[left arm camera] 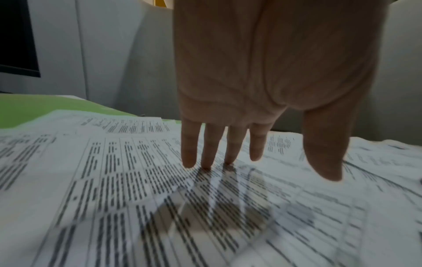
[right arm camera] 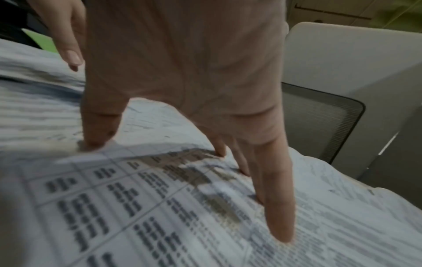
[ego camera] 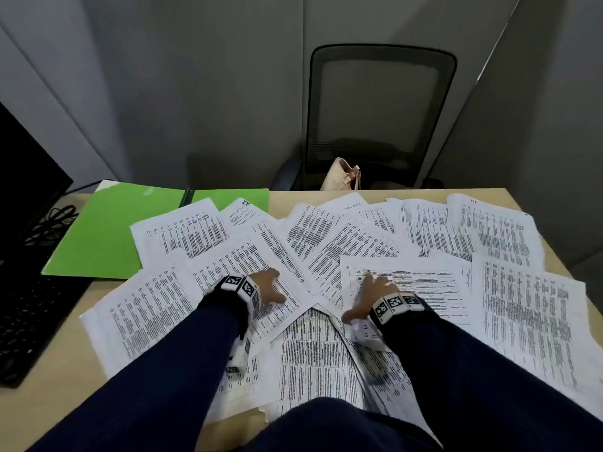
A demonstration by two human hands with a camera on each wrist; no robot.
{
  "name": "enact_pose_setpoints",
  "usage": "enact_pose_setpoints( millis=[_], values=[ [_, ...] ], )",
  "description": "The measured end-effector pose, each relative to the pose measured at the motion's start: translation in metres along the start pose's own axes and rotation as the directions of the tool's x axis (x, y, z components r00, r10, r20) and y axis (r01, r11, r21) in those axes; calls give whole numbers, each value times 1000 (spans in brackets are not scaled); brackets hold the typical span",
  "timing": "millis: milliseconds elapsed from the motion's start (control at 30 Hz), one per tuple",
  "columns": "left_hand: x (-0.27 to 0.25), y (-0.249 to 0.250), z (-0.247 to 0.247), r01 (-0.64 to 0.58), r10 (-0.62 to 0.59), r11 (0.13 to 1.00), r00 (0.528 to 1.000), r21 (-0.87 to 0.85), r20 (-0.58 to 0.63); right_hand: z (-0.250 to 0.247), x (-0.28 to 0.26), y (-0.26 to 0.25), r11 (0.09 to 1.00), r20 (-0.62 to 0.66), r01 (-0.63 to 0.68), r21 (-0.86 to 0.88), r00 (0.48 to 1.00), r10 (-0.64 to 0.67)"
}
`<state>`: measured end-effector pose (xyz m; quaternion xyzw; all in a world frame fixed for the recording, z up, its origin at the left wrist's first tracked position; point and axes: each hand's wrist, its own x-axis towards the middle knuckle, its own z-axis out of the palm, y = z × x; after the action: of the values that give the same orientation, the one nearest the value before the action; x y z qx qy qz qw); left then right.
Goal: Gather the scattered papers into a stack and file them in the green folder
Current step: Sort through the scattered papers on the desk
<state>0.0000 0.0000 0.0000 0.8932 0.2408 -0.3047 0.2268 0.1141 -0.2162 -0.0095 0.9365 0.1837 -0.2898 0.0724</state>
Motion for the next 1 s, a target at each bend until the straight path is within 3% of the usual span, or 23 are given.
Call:
enact_pose_setpoints(
  millis=[100, 233, 433, 600, 733, 867, 1000],
  values=[
    [0, 1, 12, 5, -7, 998, 999, 68, 38, 5, -6, -8, 988, 30, -37, -150, 999, 42],
    [-1, 2, 24, 19, -22, 983, 1000, 183, 12, 14, 2, -12, 979, -40, -79, -186, 997, 73],
    [-1, -6, 33, 9, -7, 987, 1000, 158, -14, 21, 2, 5, 968, -182, -1, -249, 982, -46],
    [-3, -11, 34, -7, 12, 990, 999, 139, -34, 15, 6, 14, 988, -121, -151, 32, 981, 154],
    [-1, -6, 35, 9, -2, 991, 999, 135, -48, 15, 2, -2, 990, -42, -80, 116, 995, 85],
    [1, -4, 35, 8, -1, 992, 999, 128, -55, 33, -4, -32, 992, -11, -94, 87, 995, 95],
    [5, -13, 39, -10, 16, 994, 998, 113, -58, 36, -11, -47, 990, -73, -133, 41, 988, 136]
  ],
)
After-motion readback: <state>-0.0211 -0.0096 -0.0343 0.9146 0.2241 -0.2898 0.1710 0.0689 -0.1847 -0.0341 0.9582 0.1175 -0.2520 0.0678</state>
